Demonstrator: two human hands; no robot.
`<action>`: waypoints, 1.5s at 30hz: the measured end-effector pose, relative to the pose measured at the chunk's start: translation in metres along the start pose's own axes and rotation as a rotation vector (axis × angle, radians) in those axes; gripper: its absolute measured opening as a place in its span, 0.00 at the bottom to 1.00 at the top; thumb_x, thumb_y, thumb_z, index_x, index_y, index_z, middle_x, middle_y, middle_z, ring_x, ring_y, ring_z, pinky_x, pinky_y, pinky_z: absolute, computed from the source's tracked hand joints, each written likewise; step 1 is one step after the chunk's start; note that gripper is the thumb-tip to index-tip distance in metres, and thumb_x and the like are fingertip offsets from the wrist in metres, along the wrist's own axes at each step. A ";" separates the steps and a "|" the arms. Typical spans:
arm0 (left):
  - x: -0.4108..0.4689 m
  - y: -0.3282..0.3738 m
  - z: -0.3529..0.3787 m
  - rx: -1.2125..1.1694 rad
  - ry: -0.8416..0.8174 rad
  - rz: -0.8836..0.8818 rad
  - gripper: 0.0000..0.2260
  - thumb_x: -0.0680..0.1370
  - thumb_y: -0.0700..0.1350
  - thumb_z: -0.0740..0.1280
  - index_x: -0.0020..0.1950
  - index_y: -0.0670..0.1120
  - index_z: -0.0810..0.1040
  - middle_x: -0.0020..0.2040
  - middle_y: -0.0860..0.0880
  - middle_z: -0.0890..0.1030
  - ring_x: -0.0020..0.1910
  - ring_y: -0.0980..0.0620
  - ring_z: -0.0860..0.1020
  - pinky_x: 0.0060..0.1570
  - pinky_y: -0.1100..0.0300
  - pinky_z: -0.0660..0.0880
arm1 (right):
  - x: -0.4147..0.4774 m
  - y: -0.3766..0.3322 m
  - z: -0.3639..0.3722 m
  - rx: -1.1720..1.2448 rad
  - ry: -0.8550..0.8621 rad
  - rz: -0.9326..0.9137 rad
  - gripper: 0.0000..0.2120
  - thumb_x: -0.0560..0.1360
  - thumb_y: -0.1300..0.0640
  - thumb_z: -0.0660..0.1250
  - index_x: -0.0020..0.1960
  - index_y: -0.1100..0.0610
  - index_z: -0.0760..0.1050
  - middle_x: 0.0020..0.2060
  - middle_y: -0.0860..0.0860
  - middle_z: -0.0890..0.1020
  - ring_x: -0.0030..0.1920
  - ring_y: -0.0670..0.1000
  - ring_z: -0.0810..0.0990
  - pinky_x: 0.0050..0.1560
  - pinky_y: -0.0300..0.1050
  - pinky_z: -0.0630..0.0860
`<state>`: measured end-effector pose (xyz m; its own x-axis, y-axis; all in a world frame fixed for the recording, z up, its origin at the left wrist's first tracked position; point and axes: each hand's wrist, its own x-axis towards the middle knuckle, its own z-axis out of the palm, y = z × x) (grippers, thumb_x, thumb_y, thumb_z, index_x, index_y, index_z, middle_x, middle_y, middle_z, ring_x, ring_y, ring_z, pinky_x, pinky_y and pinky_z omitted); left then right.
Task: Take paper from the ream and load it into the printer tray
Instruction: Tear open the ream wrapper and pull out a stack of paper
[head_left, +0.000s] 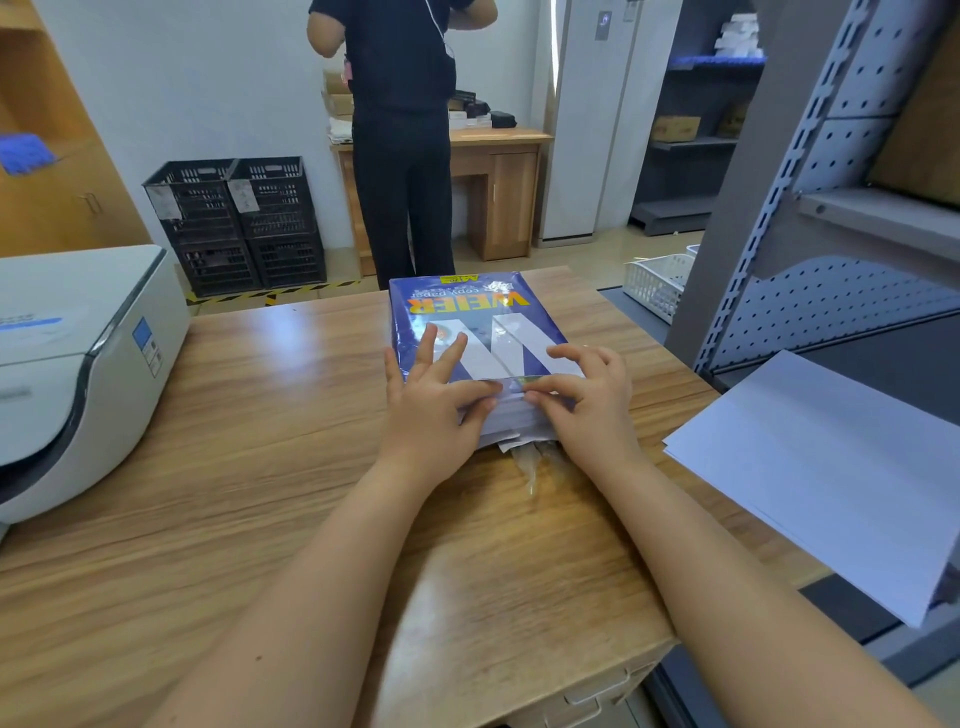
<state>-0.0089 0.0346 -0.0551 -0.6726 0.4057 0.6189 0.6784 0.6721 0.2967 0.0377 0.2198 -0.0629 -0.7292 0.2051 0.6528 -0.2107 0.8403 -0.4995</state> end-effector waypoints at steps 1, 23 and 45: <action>0.000 0.000 -0.001 -0.006 -0.010 -0.007 0.08 0.75 0.52 0.68 0.51 0.58 0.84 0.70 0.45 0.73 0.76 0.41 0.59 0.69 0.30 0.49 | 0.002 0.000 -0.001 0.007 -0.011 0.019 0.03 0.69 0.53 0.73 0.42 0.49 0.86 0.58 0.49 0.80 0.60 0.52 0.66 0.60 0.45 0.59; 0.000 0.001 -0.003 -0.057 0.011 -0.020 0.07 0.73 0.53 0.69 0.48 0.58 0.85 0.68 0.47 0.75 0.75 0.44 0.60 0.70 0.31 0.50 | 0.007 -0.008 0.001 0.125 -0.010 0.136 0.01 0.69 0.55 0.75 0.39 0.50 0.85 0.58 0.41 0.79 0.60 0.47 0.65 0.61 0.39 0.59; -0.010 0.017 -0.009 0.290 0.140 0.297 0.06 0.70 0.38 0.74 0.35 0.47 0.81 0.69 0.43 0.74 0.71 0.37 0.67 0.71 0.36 0.41 | -0.002 -0.014 -0.018 -0.278 -0.056 -0.378 0.04 0.69 0.64 0.71 0.38 0.60 0.76 0.51 0.55 0.81 0.56 0.57 0.68 0.47 0.55 0.67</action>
<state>0.0123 0.0367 -0.0496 -0.4007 0.5331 0.7451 0.7121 0.6930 -0.1129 0.0538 0.2166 -0.0477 -0.6708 -0.1616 0.7238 -0.2910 0.9551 -0.0564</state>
